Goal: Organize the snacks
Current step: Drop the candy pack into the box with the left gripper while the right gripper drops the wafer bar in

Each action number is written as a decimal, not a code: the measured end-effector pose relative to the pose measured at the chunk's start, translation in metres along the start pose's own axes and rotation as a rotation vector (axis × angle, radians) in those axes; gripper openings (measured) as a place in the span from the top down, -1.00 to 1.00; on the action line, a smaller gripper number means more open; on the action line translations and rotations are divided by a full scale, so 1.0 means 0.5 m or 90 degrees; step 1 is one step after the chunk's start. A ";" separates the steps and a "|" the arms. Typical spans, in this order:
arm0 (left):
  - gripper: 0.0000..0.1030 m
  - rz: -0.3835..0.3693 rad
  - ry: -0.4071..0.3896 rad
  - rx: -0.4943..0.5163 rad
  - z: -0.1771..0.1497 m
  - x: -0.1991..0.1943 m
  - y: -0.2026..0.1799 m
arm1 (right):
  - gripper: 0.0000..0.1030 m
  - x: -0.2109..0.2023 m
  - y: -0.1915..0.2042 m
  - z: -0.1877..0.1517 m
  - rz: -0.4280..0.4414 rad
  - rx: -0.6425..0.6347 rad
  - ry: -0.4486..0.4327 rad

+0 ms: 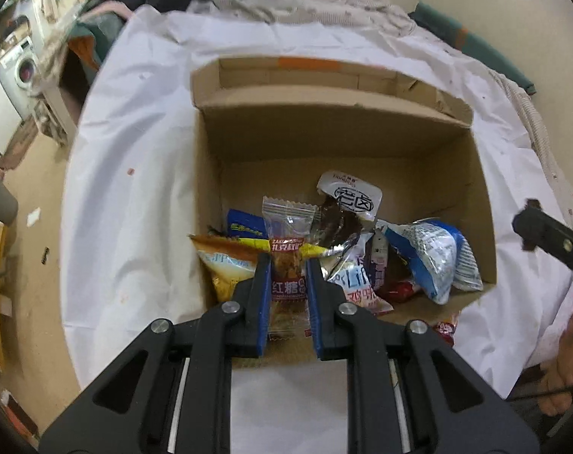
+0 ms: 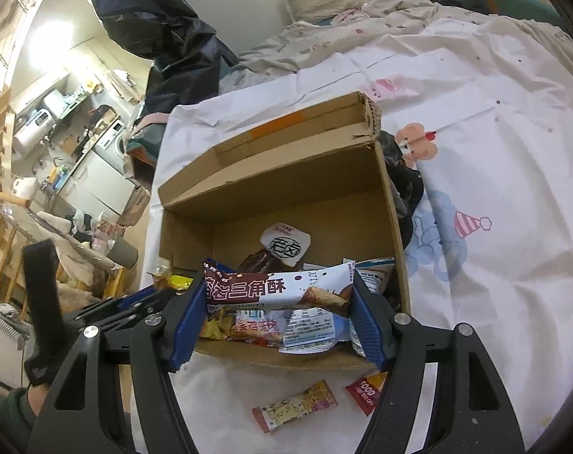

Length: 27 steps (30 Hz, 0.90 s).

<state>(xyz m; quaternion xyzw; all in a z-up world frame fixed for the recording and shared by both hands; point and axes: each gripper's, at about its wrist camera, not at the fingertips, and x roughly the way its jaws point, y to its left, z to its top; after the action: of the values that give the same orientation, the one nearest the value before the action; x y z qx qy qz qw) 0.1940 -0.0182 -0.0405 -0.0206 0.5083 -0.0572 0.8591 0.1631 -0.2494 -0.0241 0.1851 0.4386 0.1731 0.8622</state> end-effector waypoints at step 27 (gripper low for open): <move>0.31 -0.037 -0.003 0.035 0.014 0.026 -0.047 | -0.79 0.097 0.017 0.009 0.024 -0.003 0.054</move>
<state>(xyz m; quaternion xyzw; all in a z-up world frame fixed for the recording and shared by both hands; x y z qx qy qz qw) 0.2043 -0.0430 -0.0463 -0.0120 0.5040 -0.0958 0.8583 0.1927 -0.2204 -0.0511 0.1837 0.4707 0.1977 0.8400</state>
